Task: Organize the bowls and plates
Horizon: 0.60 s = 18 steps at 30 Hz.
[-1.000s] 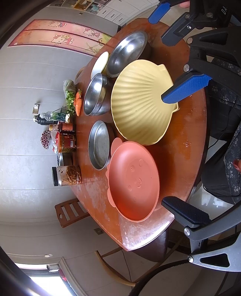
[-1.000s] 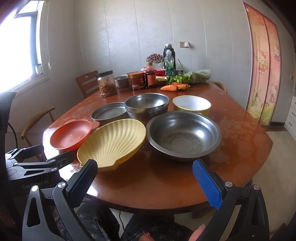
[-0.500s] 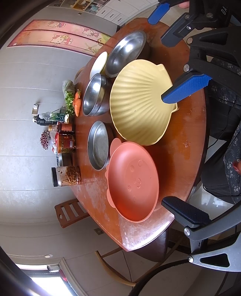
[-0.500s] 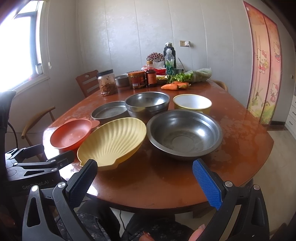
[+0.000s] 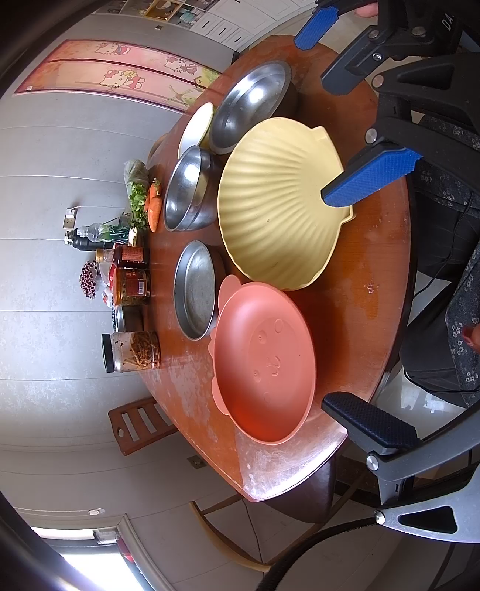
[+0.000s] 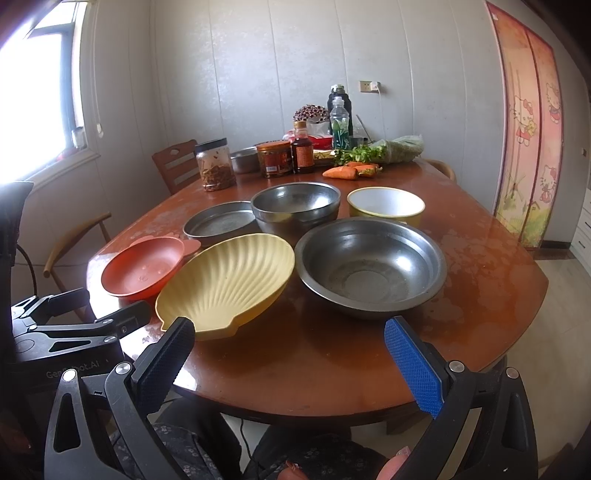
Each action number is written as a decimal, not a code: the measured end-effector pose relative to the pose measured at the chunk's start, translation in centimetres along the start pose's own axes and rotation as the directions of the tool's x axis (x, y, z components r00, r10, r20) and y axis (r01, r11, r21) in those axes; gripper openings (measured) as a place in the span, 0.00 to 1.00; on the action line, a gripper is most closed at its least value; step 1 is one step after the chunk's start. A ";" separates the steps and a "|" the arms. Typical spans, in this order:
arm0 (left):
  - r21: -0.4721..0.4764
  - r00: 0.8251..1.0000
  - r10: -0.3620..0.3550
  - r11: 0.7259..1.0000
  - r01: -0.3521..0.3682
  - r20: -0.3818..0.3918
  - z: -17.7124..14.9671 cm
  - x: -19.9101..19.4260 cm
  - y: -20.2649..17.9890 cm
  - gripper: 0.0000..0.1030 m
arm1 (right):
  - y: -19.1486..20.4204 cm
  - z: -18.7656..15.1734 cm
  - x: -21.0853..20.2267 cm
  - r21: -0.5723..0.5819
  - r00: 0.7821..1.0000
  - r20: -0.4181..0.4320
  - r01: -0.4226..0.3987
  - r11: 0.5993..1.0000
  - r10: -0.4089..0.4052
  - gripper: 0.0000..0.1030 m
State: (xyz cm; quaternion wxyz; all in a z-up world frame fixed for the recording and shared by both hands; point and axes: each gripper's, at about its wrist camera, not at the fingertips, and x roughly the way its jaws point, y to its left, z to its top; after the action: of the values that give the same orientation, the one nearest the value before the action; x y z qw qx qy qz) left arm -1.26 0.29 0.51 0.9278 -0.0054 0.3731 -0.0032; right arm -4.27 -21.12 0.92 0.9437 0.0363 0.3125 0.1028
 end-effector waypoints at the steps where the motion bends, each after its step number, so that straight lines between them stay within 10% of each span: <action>1: 0.000 1.000 0.000 1.000 0.000 -0.001 0.0 0.1 0.0 0.98 | 0.0 0.0 0.0 0.000 1.000 0.001 0.001 1.000 -0.001 1.00; 18: 0.003 1.000 0.002 1.000 -0.002 0.008 0.0 0.1 0.3 0.98 | 0.5 0.3 -0.2 -0.003 1.000 0.013 -0.003 1.000 0.003 1.00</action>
State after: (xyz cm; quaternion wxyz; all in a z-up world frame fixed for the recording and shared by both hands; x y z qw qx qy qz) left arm -1.22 0.55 0.48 0.9293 -0.0036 0.3694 -0.0028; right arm -4.34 -20.71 1.29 0.9456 0.0359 0.3059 0.1043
